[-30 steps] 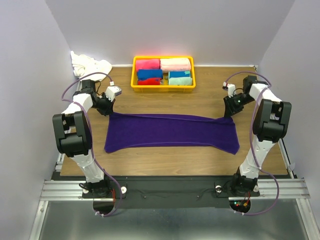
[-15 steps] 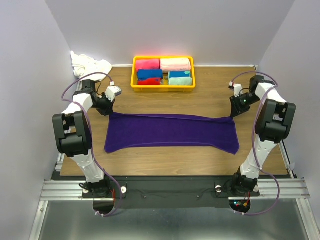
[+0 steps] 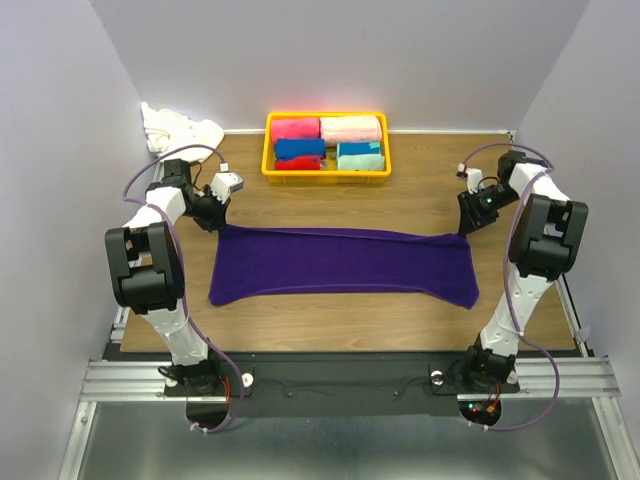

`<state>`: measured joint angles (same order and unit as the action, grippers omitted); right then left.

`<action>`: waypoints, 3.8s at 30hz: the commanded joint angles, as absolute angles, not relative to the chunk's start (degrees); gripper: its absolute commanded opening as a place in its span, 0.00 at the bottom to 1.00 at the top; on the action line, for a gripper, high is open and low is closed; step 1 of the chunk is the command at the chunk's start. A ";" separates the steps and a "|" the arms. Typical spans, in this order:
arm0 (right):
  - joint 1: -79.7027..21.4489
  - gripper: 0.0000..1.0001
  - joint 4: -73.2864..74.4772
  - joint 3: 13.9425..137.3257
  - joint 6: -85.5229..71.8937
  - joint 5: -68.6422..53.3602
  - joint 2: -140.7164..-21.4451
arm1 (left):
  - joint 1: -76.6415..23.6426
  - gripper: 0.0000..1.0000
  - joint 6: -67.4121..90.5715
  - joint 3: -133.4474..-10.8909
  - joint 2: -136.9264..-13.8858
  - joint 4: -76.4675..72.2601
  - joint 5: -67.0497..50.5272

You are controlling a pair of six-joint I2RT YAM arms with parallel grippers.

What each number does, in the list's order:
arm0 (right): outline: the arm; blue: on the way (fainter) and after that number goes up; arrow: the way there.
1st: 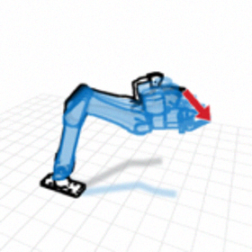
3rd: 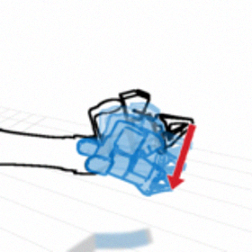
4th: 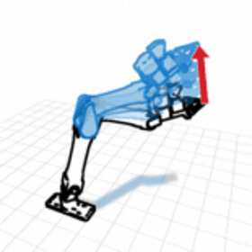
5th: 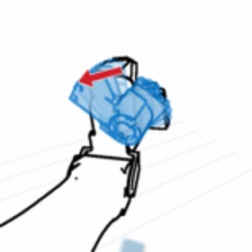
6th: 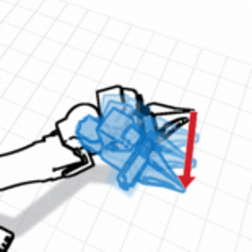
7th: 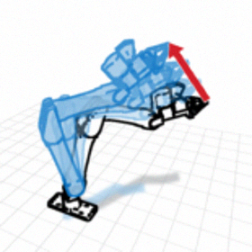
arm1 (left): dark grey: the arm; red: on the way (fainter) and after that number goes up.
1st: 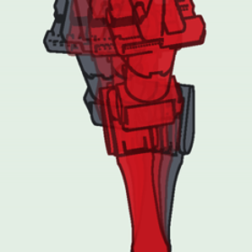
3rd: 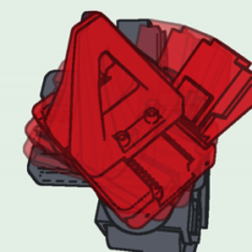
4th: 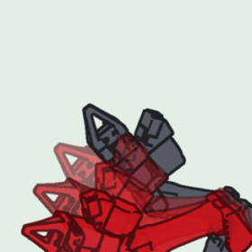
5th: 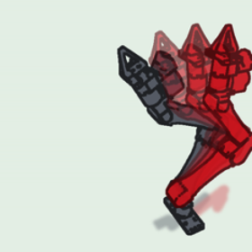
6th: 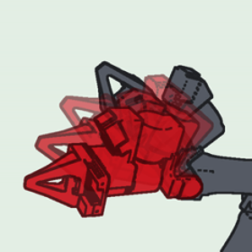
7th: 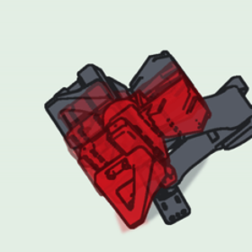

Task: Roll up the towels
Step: Fold the towel

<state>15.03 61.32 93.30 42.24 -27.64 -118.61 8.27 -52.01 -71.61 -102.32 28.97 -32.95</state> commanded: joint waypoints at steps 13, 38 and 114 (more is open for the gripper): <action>15.73 0.01 65.13 97.73 41.84 -31.73 -119.80 | 8.44 0.00 -51.77 -74.88 -101.69 30.23 -33.92; 29.79 0.01 64.42 104.43 41.13 -46.05 -90.10 | 10.99 0.00 -49.30 -78.58 -67.08 34.71 -37.88; 22.15 0.01 49.83 77.43 53.61 -34.45 -104.15 | 11.34 0.00 -75.32 -43.86 -74.71 27.16 -29.62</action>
